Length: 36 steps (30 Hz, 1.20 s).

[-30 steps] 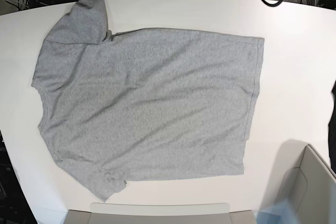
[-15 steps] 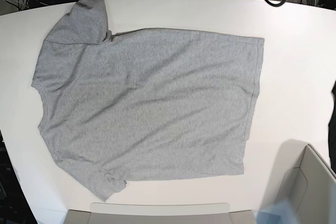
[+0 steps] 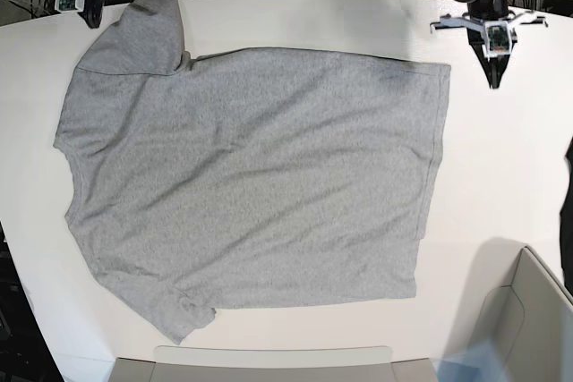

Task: Fold the T-shirt properly
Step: 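Move both grippers down toward the shoulder corners of the grey T-shirt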

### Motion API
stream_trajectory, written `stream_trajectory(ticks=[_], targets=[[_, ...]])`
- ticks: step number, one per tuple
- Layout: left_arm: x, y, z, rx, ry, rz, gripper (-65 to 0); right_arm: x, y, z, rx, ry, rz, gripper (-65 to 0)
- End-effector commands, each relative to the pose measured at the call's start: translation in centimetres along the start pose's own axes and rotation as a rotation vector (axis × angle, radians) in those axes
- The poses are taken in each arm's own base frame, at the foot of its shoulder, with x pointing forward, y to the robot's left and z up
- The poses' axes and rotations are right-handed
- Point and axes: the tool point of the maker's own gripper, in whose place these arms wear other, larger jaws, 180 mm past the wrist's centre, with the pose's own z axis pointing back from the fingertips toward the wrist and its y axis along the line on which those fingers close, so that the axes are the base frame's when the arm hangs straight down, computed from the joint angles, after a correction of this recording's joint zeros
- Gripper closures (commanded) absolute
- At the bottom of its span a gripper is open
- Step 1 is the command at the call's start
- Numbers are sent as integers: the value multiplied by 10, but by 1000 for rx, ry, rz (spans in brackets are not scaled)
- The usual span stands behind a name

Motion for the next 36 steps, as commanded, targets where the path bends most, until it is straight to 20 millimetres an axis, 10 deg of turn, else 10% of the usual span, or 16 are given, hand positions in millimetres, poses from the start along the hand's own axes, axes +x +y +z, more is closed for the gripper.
stream_trajectory(ticks=[1, 18, 24, 33, 36], targets=[[18, 0, -2, 12, -57, 13, 0, 19, -3, -3, -11, -66, 10, -1], [99, -77, -39, -85, -281, 268, -2, 188, -13, -65, -96, -582, -130, -90], [104, -79, -42, -78, -293, 292, -2, 177, -9, -86, -127, -440, -215, -240], [100, -75, -41, -99, -290, 235, -34, 83, -17, -72, -6, -91, -675, -248], [98, -74, -40, -105, -286, 222, -70, 78, -25, -57, 104, -25, -817, -249]])
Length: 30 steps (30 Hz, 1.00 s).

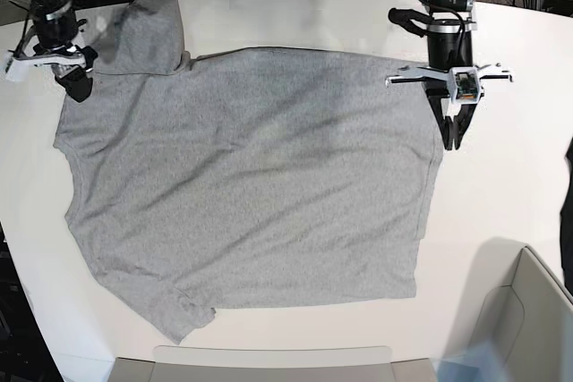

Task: Fold the T-shirt properly
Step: 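Move both grippers down toward the shoulder corners of the grey T-shirt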

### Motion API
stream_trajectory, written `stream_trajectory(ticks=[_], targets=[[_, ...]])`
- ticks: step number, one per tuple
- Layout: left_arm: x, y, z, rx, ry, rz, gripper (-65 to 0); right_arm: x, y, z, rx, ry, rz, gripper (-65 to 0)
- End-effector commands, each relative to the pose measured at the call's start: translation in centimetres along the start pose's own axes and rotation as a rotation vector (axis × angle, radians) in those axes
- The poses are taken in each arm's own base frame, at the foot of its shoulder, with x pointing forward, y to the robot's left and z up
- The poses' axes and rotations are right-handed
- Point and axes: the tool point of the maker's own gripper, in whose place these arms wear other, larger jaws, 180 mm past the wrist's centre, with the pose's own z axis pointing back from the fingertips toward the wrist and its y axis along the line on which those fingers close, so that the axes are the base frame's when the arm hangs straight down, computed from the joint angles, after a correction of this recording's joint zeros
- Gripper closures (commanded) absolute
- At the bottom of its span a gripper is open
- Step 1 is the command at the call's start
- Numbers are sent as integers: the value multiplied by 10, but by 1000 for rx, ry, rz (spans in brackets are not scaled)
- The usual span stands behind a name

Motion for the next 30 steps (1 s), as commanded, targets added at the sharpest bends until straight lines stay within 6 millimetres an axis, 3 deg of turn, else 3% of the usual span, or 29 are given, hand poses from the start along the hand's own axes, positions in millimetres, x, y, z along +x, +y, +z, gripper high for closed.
stream_trajectory(ticks=[1, 5, 8, 13, 17, 21, 26, 30], targets=[[14, 0, 0, 4, -51, 1, -79, 12, 7, 7, 47, -19, -7, -249], [13, -1, 0, -1, -49, 3, -84, 6, 0, 24, 86, 60, -39, -249], [13, -6, 0, -17, -48, 6, -84, -9, -22, 27, 52, 103, -131, -249], [11, -7, 0, -15, -36, 12, -84, -41, -63, 17, 13, 185, -246, -249], [4, -6, -1, -13, 4, 8, -84, -56, -89, 10, -29, 227, -319, -249], [3, -6, -1, -12, 9, 11, -84, -69, -99, 3, -43, 269, -352, -249], [3, -6, -1, -12, 10, 12, -84, -103, -106, -12, -53, 354, -433, -249], [1, -6, 1, -12, 18, 13, -85, -118, -100, -22, -40, 387, -445, -249]])
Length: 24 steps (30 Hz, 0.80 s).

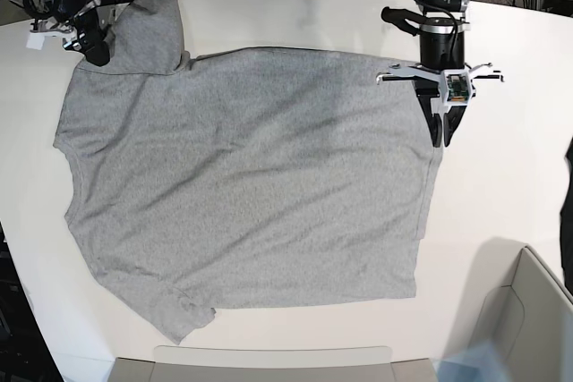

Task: Fold the T-shirt properly
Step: 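Move both grippers down toward the shoulder corners of the grey T-shirt, then grasp the shirt's shoulder edges with both grippers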

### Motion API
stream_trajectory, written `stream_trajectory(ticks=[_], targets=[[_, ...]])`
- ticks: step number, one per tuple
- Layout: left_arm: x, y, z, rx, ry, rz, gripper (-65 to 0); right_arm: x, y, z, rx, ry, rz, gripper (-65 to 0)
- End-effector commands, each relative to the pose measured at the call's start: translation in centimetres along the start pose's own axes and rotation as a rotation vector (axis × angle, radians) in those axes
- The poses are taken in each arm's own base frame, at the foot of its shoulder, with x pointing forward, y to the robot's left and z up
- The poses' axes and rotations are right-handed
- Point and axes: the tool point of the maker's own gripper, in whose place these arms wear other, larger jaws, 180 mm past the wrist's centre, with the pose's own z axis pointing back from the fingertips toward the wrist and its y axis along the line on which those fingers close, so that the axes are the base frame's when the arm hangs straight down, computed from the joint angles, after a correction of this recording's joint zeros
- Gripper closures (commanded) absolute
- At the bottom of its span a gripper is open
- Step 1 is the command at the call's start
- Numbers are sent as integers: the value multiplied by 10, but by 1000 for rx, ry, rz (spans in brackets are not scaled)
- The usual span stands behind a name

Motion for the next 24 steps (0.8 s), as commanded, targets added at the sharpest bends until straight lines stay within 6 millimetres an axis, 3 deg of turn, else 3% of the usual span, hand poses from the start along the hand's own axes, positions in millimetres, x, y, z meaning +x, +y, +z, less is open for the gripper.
stream_trajectory(ticks=[1, 3, 6, 10, 16, 20, 24], targets=[[11, 2, 1, 7, -38, 0, -86, -21, -23, 0, -103, 82, 1, -249], [-1, 2, 6, 4, 10, 26, -86, -32, -20, -5, -100, 115, 12, -249], [-30, 7, 13, -2, 163, 213, -127, -38, -17, -4, -98, 134, 33, -248], [-56, 35, 18, 15, 342, 487, -204, -36, -9, 1, -109, 124, 100, -248], [-71, 75, 13, 30, 456, 640, -208, -26, 1, 7, -116, 91, 176, -248], [-112, 77, 8, 15, 629, 723, -208, -21, 2, 9, -119, 89, 192, -248], [-131, 75, 5, 20, 698, 774, -208, -22, 2, 8, -117, 91, 192, -248]])
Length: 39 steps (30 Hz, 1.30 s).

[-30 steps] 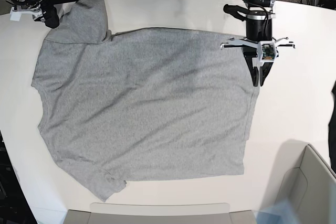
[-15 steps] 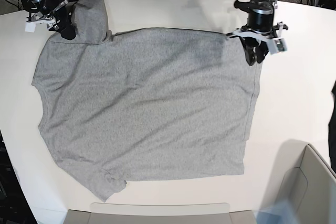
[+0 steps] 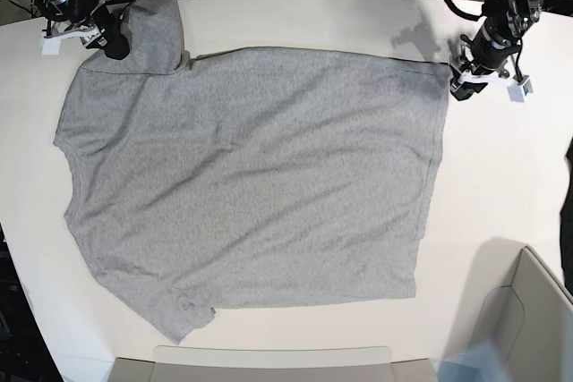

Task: Fold the T-shirt properly
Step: 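Grasp the shirt's shoulder edges with both grippers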

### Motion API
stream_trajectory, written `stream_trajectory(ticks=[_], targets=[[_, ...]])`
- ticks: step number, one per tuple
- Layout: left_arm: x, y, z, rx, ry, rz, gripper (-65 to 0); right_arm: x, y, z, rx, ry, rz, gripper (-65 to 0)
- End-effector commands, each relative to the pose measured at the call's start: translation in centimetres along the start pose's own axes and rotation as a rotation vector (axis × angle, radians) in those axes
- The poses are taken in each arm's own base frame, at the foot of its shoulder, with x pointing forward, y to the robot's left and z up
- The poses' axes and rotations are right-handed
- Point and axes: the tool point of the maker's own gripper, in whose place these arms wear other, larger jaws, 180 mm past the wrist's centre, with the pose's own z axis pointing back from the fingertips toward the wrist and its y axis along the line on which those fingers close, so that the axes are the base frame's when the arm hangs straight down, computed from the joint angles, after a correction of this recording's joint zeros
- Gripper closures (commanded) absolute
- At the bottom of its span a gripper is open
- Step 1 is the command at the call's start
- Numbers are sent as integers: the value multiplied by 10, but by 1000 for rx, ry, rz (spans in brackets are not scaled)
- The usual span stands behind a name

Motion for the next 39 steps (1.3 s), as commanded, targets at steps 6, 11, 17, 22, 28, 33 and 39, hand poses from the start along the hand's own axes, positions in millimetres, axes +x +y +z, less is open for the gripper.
stream_trajectory(ticks=[6, 11, 17, 22, 28, 33, 39], targets=[[-7, 19, -7, 29, 31, 35, -208, -4, -12, 5, -58, 25, 9, -248], [-20, 30, -12, 41, 74, -43, -208, -3, -12, 5, -58, 24, 13, -248], [-43, 17, -15, -19, 167, -147, -207, -4, -11, 4, -57, 25, 10, -248], [-50, 10, -15, -55, 190, -177, -205, -2, -8, 4, -52, 22, 21, -247], [-62, 1, -19, -79, 225, -197, -196, -10, 13, -1, -13, 53, 85, -246], [-74, -10, -25, -105, 257, -214, -105, -21, 17, -6, -18, 104, 126, -237], [-62, 7, -31, -65, 238, -170, 0, -22, 4, -9, -95, 117, 198, 0]])
